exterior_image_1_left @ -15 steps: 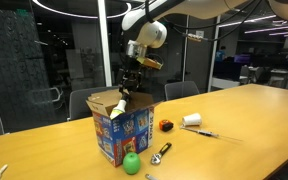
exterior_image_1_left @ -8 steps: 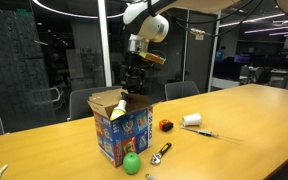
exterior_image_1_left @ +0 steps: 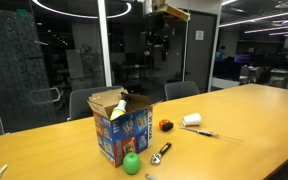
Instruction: Pick up the bottle from the table and put it in the box
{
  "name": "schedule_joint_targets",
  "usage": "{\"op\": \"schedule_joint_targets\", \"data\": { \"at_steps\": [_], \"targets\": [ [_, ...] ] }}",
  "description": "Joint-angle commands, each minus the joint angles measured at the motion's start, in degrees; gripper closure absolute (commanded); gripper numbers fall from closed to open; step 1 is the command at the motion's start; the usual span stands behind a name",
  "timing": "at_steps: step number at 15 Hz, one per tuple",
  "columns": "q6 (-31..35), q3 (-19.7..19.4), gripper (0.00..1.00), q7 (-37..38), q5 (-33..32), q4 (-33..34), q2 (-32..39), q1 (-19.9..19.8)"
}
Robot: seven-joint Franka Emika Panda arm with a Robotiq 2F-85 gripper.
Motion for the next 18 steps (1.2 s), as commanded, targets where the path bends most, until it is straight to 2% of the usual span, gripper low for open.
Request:
{"op": "schedule_joint_targets", "data": {
  "at_steps": [1,8,14,18],
  "targets": [
    [-3.97,-0.37,0.00,7.60,-2.39,-7.64,-9.66,0.38],
    [-5.64,-0.07,0.00,19.70,-1.45,-25.36,-22.37,-1.15],
    [-0.30,-0.09,0.00,24.15,-1.72,-35.87,-29.06,-3.11],
    [7.95,-0.89,0.00,23.05,-0.66,-43.45,-35.06,-4.01]
  ]
}}
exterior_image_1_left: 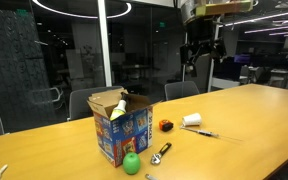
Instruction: Pick up the bottle from the table and put it in the box
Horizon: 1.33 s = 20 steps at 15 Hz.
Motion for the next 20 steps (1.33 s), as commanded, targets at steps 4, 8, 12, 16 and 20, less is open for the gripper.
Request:
{"op": "schedule_joint_targets", "data": {
  "at_steps": [4,8,12,16,20],
  "targets": [
    [14.51,-1.82,0.00,-4.21,1.65,-14.71,-13.28,-0.37],
    [19.60,-3.33,0.00,-10.17,3.84,-20.73,-18.41,0.62],
    [20.84,-4.53,0.00,-16.96,5.56,-24.25,-21.57,1.18],
    [19.24,-5.12,0.00,-20.14,5.94,-25.62,-23.09,0.92],
    [18.64,-4.19,0.00,-19.16,4.95,-24.91,-21.49,-0.02]
  ]
}}
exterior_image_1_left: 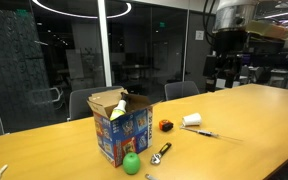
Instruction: Pick up the bottle from the table and put it in the box
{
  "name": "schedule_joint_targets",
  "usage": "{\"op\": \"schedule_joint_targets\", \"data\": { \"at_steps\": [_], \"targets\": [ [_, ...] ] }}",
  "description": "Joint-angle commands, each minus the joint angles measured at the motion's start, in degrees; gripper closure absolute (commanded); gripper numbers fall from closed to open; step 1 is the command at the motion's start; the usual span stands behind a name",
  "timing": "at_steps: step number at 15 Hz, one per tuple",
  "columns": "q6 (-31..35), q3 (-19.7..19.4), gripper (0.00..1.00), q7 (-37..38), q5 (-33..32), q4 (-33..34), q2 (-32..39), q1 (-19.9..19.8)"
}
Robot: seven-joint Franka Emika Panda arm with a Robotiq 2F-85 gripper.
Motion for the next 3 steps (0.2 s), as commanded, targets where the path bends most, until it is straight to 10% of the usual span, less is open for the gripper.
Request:
{"op": "schedule_joint_targets", "data": {
  "at_steps": [1,3],
  "targets": [
    [-0.15,0.19,0.00,-0.21,0.13,0.12,0.02,-0.24],
    [-0.15,0.19,0.00,-0.28,0.15,0.12,0.02,-0.23]
  ]
}}
